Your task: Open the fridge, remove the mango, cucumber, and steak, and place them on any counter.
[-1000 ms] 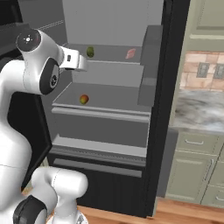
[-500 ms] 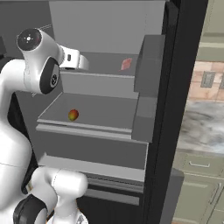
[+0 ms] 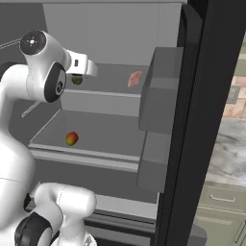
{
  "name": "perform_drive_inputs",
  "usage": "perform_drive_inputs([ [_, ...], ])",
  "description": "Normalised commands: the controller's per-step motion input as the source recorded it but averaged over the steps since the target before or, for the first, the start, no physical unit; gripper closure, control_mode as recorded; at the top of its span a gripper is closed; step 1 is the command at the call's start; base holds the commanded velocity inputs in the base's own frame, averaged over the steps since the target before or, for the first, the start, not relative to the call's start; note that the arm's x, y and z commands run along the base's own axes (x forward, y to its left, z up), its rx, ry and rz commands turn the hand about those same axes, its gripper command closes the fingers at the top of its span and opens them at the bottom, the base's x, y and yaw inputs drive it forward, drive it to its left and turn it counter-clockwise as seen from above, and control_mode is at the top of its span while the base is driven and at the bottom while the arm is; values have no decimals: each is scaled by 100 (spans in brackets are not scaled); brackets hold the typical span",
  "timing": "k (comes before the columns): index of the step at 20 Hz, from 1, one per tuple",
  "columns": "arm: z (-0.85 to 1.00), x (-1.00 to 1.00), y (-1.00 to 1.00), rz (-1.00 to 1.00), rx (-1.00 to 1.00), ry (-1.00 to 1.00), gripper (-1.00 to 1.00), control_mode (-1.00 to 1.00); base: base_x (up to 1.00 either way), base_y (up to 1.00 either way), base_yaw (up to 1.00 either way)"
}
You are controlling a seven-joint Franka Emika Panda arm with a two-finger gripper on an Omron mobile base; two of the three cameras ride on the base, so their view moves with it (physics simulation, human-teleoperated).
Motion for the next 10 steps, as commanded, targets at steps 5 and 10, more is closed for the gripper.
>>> perform_drive_inputs([
  [5,0,0,0,0,0,0,-100,100,64,-13,0],
  [10,-5,18,-18,-1,2,12,-100,-100,0,0,0],
])
